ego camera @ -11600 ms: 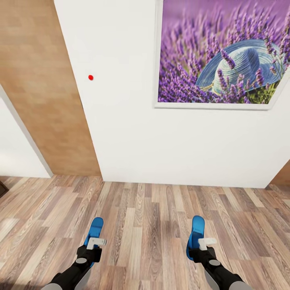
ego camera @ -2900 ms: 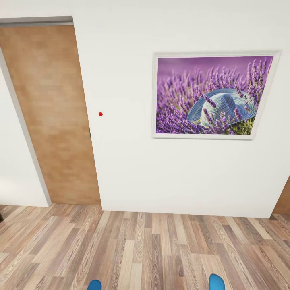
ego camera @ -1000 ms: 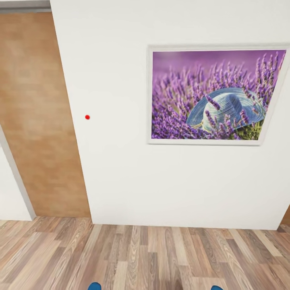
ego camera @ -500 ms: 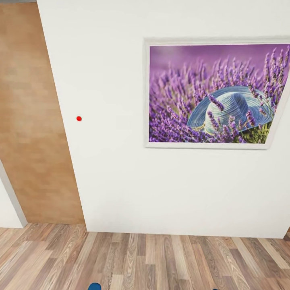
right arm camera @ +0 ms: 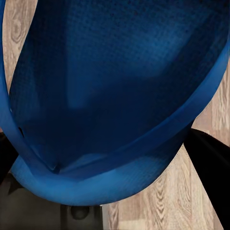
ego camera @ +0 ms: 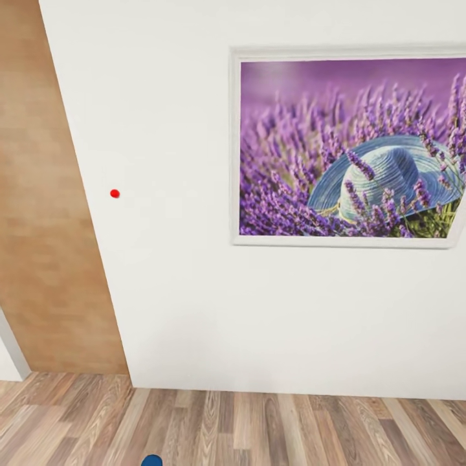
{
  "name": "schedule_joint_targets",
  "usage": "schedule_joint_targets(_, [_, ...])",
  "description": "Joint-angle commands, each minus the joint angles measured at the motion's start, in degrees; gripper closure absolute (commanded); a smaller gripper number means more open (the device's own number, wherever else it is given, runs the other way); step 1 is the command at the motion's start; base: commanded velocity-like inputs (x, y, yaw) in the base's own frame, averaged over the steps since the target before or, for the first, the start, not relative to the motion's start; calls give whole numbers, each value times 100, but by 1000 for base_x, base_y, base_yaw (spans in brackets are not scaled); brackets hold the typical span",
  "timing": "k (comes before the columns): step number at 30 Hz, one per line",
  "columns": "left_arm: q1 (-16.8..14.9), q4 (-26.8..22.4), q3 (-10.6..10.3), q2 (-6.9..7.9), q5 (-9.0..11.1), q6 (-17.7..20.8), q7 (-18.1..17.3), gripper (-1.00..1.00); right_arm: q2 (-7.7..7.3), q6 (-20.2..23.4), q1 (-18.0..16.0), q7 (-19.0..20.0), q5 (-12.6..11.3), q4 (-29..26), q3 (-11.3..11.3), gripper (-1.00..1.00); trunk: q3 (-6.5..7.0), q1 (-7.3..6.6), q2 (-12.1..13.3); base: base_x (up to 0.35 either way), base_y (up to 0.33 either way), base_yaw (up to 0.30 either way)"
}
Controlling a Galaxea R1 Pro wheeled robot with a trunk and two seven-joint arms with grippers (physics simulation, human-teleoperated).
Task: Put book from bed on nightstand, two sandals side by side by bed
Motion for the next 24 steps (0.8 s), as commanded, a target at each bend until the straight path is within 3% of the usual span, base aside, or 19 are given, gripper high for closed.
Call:
schedule_joint_targets(1, [-3,6,-52,0,58,-22,21,100,2,-17,-2,-16,-28,5,30,100,-2,5,-3,337,0,0])
schedule_joint_targets(24, [-3,6,-52,-7,59,-28,21,100,14,-17,-1,-9,-1,57,43,100,-2,5,-3,327,0,2])
